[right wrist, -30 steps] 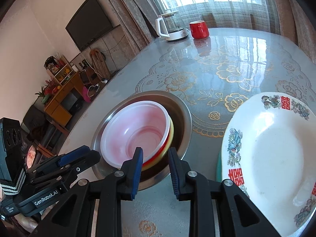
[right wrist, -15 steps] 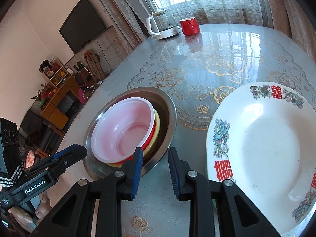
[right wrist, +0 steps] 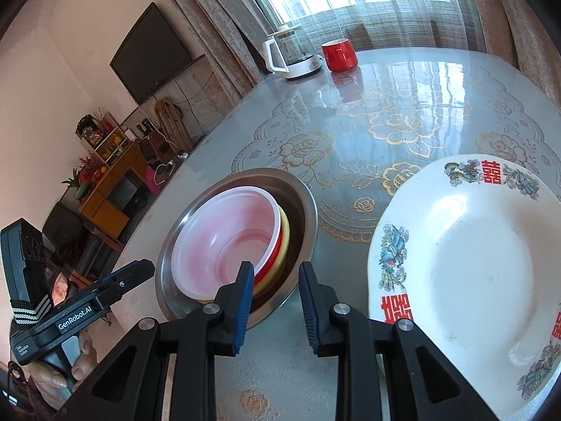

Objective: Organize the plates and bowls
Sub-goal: 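Move the right gripper to the steel bowl rim, then grasp the steel bowl rim with the right gripper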

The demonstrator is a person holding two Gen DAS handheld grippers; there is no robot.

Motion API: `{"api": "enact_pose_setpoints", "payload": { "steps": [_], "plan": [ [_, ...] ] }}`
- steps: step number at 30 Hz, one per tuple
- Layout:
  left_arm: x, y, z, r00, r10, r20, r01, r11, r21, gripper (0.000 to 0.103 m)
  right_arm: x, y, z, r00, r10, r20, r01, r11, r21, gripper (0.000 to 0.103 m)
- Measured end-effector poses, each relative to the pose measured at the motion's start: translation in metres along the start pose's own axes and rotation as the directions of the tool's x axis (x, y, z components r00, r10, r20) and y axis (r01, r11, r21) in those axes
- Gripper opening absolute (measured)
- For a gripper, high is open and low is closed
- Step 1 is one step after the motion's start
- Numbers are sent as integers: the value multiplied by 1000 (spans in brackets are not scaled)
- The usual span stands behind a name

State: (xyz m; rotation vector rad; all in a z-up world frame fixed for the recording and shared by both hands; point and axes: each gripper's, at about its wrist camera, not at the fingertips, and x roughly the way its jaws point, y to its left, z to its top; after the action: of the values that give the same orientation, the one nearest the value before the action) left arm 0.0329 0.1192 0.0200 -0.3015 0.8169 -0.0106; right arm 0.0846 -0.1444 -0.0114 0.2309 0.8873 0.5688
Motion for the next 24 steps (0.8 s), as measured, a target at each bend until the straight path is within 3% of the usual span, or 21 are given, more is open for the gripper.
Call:
{"api": "enact_pose_setpoints", "payload": {
  "steps": [3,6,10,24],
  "plan": [
    [1,-1,-1,1000,29,10,-29,999,23,39,6,11,4,1000,1,-19,-2,999,-52,26],
    [5,-1,-2,998,56,8,-56,998,36,39,19,20,8,998,-49,-42,44,994,-104,26],
    [9,4,-3,997,71,8,-71,997,31,39,33,25,9,995,-72,-62,63,989,-133,18],
    [12,15,-6,994,74,79,-76,996,34,48,40,26,13,992,-101,-75,92,988,-121,20]
  ]
}}
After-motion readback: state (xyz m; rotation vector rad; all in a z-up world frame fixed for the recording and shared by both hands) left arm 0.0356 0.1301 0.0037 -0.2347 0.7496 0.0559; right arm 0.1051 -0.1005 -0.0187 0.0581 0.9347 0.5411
